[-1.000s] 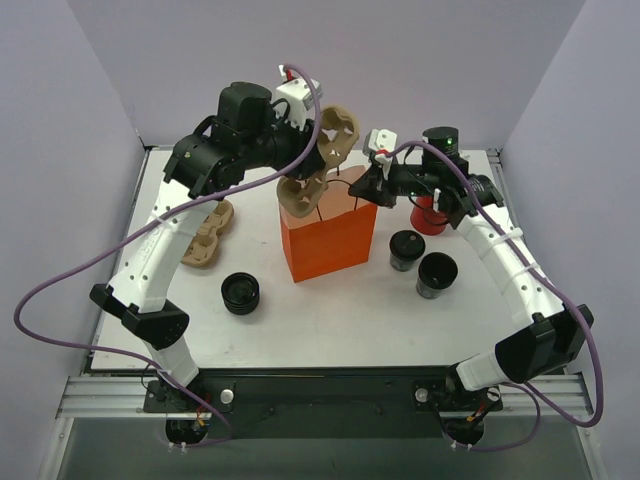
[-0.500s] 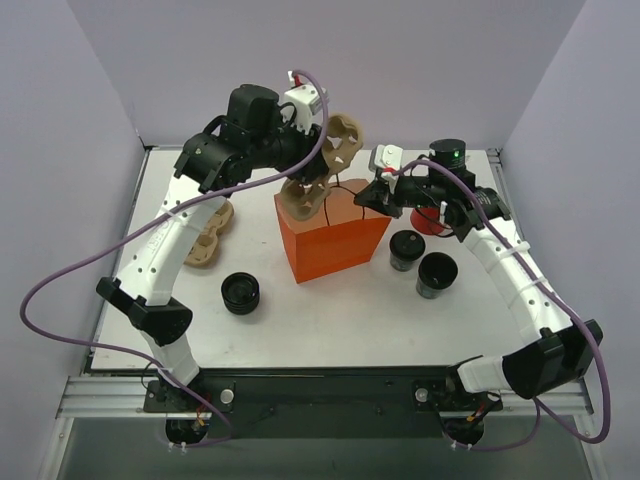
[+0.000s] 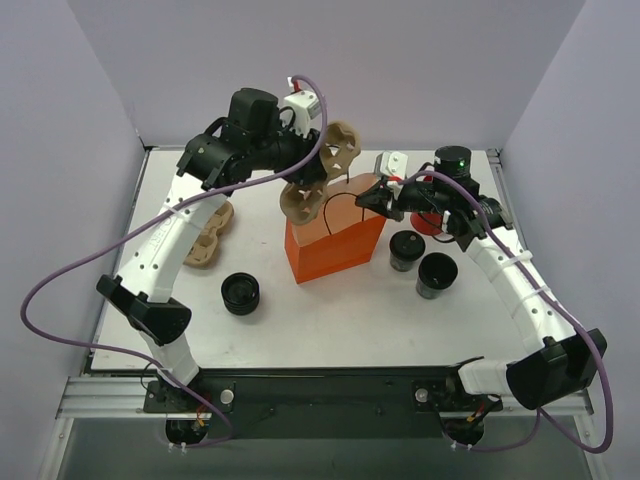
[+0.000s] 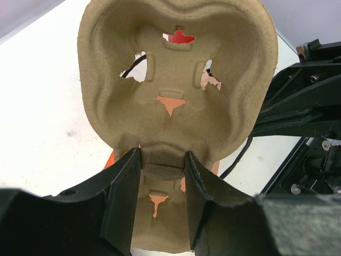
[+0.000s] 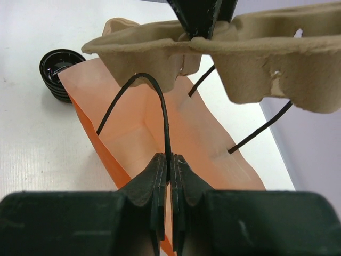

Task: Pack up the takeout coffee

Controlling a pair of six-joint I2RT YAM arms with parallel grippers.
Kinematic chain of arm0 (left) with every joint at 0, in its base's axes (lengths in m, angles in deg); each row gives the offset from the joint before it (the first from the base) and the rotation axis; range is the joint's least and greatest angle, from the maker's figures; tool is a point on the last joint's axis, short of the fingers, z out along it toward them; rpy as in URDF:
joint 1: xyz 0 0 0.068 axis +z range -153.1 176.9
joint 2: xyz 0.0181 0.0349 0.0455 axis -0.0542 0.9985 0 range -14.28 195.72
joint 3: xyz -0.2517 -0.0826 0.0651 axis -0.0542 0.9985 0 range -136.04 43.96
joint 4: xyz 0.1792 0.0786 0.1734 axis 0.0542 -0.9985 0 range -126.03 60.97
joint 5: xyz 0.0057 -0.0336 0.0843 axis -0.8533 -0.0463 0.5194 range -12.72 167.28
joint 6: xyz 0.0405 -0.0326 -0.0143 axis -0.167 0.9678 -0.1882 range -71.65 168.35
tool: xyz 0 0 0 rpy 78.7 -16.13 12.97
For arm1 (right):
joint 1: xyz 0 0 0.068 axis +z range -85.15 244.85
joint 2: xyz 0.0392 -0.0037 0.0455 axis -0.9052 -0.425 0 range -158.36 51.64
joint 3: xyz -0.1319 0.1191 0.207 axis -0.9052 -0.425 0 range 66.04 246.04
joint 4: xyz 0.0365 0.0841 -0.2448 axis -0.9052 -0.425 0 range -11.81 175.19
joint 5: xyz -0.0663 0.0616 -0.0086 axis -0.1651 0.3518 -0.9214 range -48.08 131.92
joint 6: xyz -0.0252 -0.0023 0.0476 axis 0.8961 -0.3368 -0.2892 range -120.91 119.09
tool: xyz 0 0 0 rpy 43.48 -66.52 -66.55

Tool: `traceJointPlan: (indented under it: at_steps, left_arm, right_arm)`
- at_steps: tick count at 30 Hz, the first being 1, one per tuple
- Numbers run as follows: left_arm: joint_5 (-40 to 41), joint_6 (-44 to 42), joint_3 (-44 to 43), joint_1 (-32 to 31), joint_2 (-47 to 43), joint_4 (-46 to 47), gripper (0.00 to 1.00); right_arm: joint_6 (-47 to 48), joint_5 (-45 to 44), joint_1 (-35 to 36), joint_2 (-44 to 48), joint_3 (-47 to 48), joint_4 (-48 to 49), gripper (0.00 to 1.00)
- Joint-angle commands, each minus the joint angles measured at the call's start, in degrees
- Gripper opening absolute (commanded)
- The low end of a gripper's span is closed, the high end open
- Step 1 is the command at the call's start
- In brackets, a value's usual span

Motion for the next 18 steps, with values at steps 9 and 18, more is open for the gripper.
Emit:
traceJointPlan:
  at_steps: [9,18]
  left_arm:
    - [-0.31,0.85,-5.73,-1.38,-1.36,4.2,0.24]
    - [-5.85,0.15,-2.14,-1.46,-1.19,5.34,0.23]
  right_arm:
    - [-1.04,2.83,-0.35,1.83,-1.04,8.22,0.0]
    - [-3.85,3.45,-0.61,2.97,-3.5,14.02,0.0]
